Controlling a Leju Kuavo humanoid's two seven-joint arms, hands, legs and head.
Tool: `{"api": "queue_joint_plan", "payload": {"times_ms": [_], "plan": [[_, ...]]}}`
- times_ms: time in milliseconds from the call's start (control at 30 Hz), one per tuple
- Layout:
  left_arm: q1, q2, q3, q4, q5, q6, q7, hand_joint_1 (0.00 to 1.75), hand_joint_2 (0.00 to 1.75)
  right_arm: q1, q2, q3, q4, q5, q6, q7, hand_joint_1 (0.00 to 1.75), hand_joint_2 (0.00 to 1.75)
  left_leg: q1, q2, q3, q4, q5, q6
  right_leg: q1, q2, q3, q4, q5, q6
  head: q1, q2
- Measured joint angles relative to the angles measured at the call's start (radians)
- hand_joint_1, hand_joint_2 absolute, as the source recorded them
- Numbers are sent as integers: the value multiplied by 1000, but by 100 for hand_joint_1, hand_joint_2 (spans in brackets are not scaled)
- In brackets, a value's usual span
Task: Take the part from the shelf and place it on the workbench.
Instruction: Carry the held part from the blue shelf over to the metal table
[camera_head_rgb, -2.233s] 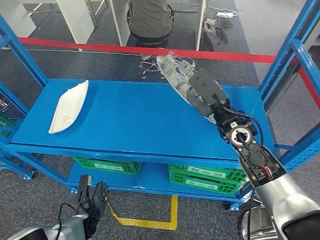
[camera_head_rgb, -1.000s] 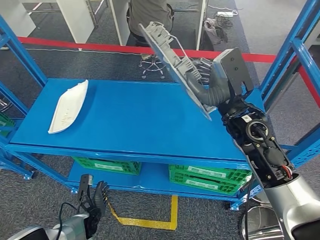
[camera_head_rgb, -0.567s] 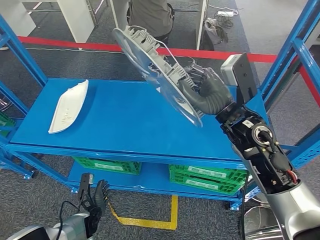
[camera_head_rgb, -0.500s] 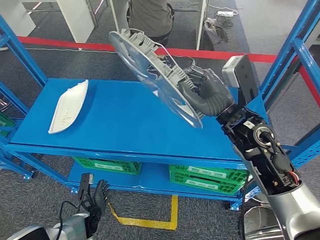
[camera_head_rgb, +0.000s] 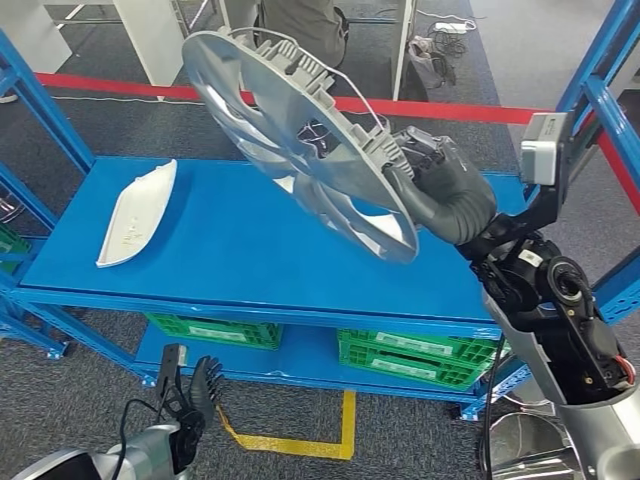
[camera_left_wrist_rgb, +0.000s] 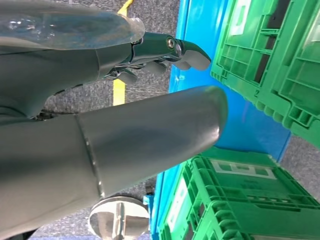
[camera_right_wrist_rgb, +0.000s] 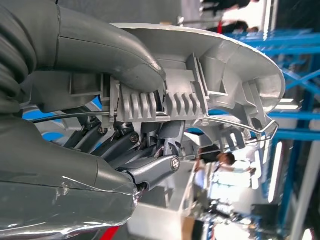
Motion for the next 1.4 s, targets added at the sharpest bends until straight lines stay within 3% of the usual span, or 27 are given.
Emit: {"api": "queue_joint_plan", "payload": {"times_ms": [400,900,1100,1233,1400], "plan": [[-5,0,-1,0,-14,21,-22,0,0,51,-33,-40,-85,-57,30,-35,175,175,0,0,0,0,0,0,0,0,0,0,0,0,0,0],[-8,0,-1,0,-3,44,-21,0,0,69,-34,-50,-101,-68,41,-47,175,175,0,0,-1,0,0,0,0,0,0,0,0,0,0,0],[-5,2,-1,0,4,46,-27,0,0,69,-34,-47,-98,1,-49,-23,175,175,0,-1,-1,0,0,0,0,-1,0,0,0,0,0,0],[-1,1,-1,0,4,52,-28,0,0,77,-34,-47,-94,97,-145,-57,175,175,0,-2,-2,0,0,0,0,-3,0,0,0,0,0,0],[0,1,-1,0,2,54,-27,0,0,80,-34,-47,-84,126,-131,-44,175,175,0,-2,-2,0,0,1,-1,-3,0,0,0,0,0,0]]}}
